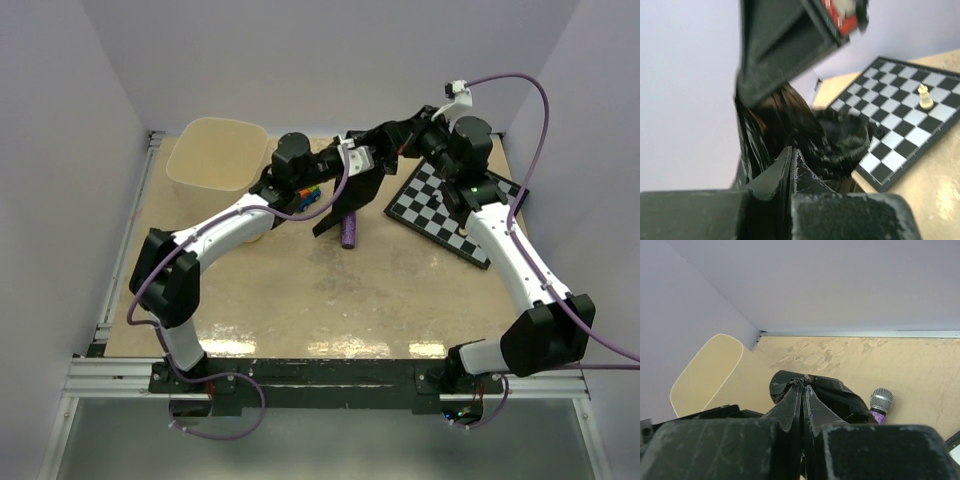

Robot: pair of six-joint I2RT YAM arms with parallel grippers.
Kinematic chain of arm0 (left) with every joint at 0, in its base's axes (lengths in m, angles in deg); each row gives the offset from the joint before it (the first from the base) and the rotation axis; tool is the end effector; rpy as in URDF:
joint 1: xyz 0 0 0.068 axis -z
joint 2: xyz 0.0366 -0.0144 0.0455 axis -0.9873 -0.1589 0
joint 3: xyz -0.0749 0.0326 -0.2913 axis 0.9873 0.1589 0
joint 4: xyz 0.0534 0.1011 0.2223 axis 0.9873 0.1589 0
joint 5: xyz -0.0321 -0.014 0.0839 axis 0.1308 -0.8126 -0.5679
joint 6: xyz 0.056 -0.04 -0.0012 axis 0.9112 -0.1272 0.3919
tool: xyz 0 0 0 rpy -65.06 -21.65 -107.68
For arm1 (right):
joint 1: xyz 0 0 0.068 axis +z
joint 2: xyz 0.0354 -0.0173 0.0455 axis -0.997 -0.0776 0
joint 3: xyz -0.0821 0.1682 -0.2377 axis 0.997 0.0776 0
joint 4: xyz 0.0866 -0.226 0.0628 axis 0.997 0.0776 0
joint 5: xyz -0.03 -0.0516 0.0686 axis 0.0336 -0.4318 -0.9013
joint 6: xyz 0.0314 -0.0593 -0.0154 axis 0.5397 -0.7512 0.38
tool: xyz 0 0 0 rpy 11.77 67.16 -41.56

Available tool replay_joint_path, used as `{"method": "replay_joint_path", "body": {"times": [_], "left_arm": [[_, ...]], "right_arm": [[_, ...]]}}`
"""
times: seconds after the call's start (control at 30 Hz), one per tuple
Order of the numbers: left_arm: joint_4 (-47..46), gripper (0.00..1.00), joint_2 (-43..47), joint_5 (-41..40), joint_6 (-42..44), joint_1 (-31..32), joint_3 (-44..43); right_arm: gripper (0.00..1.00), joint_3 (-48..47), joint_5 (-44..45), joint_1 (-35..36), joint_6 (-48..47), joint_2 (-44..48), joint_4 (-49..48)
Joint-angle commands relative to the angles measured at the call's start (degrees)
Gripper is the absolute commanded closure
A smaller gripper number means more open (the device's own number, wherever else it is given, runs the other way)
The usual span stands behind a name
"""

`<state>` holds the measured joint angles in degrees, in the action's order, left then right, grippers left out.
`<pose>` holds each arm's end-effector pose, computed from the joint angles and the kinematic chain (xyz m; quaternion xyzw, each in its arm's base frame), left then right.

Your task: Put the trash bags into the trash bin

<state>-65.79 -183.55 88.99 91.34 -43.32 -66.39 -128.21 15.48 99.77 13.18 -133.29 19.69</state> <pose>0.3369 -0.2913 0.3899 0.5107 0.4561 -0.2105 0.6977 0.3179 0.0937 0.4472 0.0211 0.7014 0.3470 0.6223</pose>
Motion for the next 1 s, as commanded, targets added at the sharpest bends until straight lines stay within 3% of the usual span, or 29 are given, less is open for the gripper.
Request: {"method": "replay_joint_path", "body": {"times": [0.0, 0.3, 0.57, 0.77, 0.97], "left_arm": [[-8.94, 1.00, 3.36, -0.78, 0.66, 0.17, -1.59], [-0.42, 1.00, -3.75, -4.66, 1.26, 0.34, -11.00], [-0.51, 0.99, -1.57, 2.63, 9.60, 0.60, -3.98], [9.49, 0.97, 3.79, 7.29, 19.09, 0.69, 1.04], [18.99, 0.97, 10.47, 9.14, 21.83, 0.61, 4.55]], "right_arm": [[1.00, -1.53, -0.78, -0.07, 0.40, 0.32, -3.07], [1.00, -1.44, -5.00, -0.07, -0.31, 0.49, -4.04], [1.00, -3.37, -5.27, -0.42, 0.31, 0.32, -5.79], [1.00, -6.80, -5.27, -1.56, 0.48, -1.61, -7.73], [1.00, -8.83, -5.09, -2.62, -1.79, -2.94, -8.52]]}}
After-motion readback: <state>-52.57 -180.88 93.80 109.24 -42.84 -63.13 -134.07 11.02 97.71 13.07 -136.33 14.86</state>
